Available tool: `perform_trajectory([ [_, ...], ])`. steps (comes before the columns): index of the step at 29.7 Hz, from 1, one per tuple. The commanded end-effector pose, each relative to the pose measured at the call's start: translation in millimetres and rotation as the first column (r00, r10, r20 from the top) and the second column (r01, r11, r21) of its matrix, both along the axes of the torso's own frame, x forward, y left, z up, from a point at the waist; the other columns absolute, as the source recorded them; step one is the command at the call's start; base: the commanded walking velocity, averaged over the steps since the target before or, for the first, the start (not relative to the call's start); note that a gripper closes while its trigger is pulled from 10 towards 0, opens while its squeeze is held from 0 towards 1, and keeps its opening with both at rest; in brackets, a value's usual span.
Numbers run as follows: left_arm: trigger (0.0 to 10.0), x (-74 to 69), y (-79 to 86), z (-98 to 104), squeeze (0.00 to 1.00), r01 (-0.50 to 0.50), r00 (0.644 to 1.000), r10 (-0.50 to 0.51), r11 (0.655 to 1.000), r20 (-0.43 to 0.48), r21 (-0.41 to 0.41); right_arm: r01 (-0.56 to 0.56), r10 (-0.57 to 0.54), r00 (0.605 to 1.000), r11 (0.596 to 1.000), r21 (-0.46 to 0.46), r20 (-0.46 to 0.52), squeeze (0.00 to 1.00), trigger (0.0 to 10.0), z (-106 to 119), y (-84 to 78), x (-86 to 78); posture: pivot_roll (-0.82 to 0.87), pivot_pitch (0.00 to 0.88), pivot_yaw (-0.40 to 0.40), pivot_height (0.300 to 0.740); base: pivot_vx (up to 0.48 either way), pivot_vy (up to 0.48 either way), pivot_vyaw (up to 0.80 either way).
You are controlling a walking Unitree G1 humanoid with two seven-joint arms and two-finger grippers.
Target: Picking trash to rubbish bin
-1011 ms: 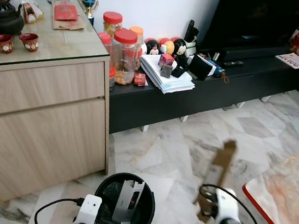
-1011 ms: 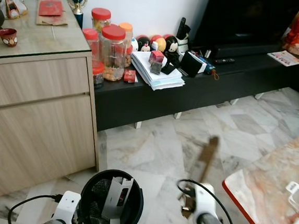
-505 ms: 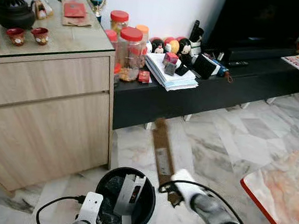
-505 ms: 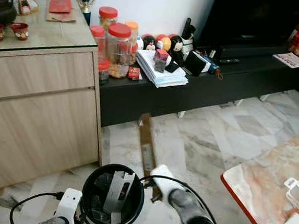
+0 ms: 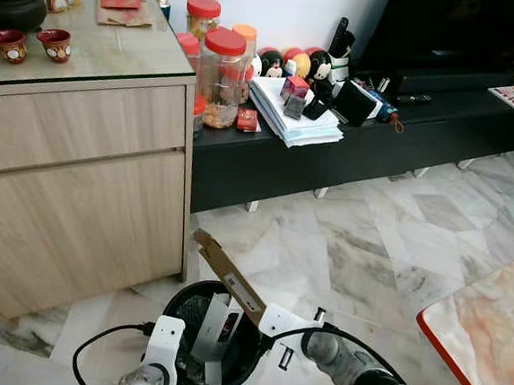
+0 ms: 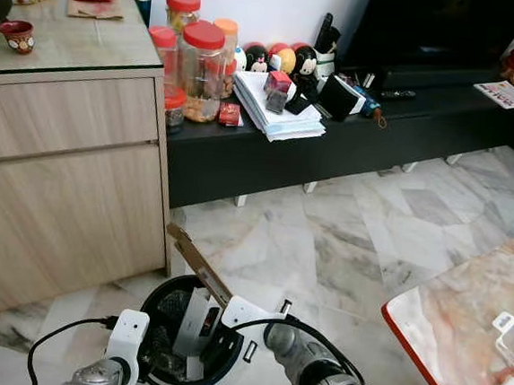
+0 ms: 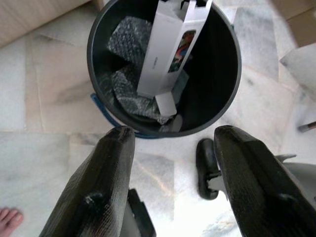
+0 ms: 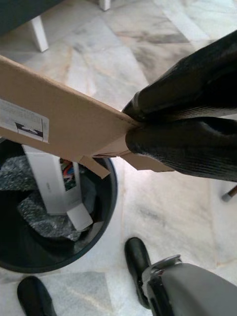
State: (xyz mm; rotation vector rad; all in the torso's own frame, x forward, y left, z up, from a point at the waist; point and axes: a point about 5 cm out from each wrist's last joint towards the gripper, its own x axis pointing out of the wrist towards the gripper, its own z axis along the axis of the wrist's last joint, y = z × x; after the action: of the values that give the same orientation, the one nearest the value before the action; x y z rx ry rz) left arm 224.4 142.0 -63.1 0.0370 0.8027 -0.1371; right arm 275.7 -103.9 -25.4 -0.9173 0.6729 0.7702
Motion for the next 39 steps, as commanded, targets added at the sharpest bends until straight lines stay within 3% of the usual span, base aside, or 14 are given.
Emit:
perform_trajectory([
  [1, 10.0, -5.3, -4.8, -2.9, 0.00, -0.004, 1.000, 0.004, 1.000, -0.008, -0.028, -0.006, 0.006, 1.000, 1.000, -0.017, 0.007, 0.00, 10.0, 0.6, -2.3, 1.2, 0.04, 0.112, -0.186, 0.740, 0.000, 0.000, 0.00],
  [16, 10.0, -10.2, -5.4, -5.1, 0.00, -0.013, 1.000, 0.012, 0.998, -0.005, -0.054, 0.033, -0.034, 0.999, 0.998, 0.062, 0.016, 0.00, 10.0, 3.7, 20.0, 1.8, 0.07, 0.126, -0.191, 0.740, 0.000, 0.000, 0.00],
  [27, 10.0, -7.2, -4.3, -1.9, 0.00, 0.055, 0.998, -0.054, 0.998, 0.040, -0.024, 0.042, -0.043, 0.999, 0.991, 0.126, 0.010, 0.00, 10.0, 8.6, 38.2, 3.2, 0.09, 0.121, -0.193, 0.740, 0.000, 0.000, 0.00],
  [39, 10.0, -4.9, -11.6, 2.3, 0.00, 0.132, 0.986, -0.130, 0.991, 0.108, -0.013, 0.031, -0.031, 1.000, 0.991, 0.132, -0.001, 0.00, 10.0, 6.7, 41.9, -0.2, 0.10, 0.117, -0.198, 0.740, 0.000, 0.000, 0.00],
])
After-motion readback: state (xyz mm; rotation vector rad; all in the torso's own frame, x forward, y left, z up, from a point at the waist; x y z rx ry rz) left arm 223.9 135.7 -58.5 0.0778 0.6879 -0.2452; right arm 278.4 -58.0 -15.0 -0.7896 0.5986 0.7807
